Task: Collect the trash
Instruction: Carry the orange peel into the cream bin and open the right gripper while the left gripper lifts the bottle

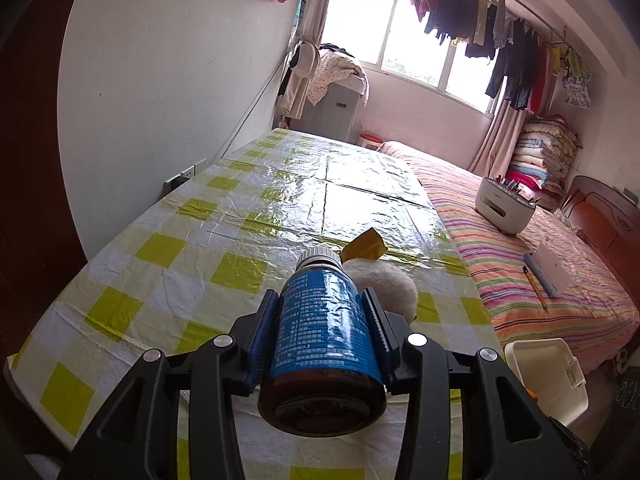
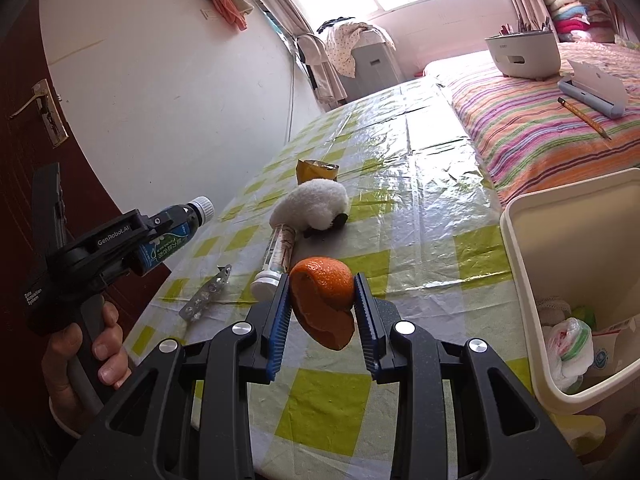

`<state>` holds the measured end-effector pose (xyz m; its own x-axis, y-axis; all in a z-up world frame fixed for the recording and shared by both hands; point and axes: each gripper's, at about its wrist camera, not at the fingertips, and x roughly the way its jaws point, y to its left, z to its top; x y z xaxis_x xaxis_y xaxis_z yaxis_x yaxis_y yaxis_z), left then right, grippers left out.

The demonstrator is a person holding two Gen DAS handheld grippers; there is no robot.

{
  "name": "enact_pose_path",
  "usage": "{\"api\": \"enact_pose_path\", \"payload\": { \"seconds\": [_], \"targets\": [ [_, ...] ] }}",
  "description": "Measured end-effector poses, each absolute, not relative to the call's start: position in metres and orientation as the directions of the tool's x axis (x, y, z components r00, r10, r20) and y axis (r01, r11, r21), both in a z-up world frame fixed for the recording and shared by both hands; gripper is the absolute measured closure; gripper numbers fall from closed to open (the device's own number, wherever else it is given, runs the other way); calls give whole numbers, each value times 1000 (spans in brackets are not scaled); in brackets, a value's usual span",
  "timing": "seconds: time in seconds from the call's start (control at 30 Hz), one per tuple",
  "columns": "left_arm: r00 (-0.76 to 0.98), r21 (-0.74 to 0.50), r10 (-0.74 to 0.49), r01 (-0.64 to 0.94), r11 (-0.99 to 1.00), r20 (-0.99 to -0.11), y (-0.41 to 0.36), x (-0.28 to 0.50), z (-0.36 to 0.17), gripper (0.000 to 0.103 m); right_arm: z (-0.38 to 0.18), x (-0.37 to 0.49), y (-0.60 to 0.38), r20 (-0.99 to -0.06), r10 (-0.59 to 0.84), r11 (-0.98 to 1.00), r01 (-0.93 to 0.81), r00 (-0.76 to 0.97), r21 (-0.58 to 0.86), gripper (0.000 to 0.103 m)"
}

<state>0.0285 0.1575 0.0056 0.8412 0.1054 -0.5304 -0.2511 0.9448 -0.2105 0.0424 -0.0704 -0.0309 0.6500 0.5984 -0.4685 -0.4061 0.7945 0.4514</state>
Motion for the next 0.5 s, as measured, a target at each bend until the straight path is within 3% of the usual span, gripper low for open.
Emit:
{"api": "enact_pose_path", "payload": {
  "seconds": [0.5],
  "targets": [
    [848,-198,-28,-91,976,-529,82,30,14,61,-31,41,-127,-436,542,807,-301,718,507,73]
  ]
}}
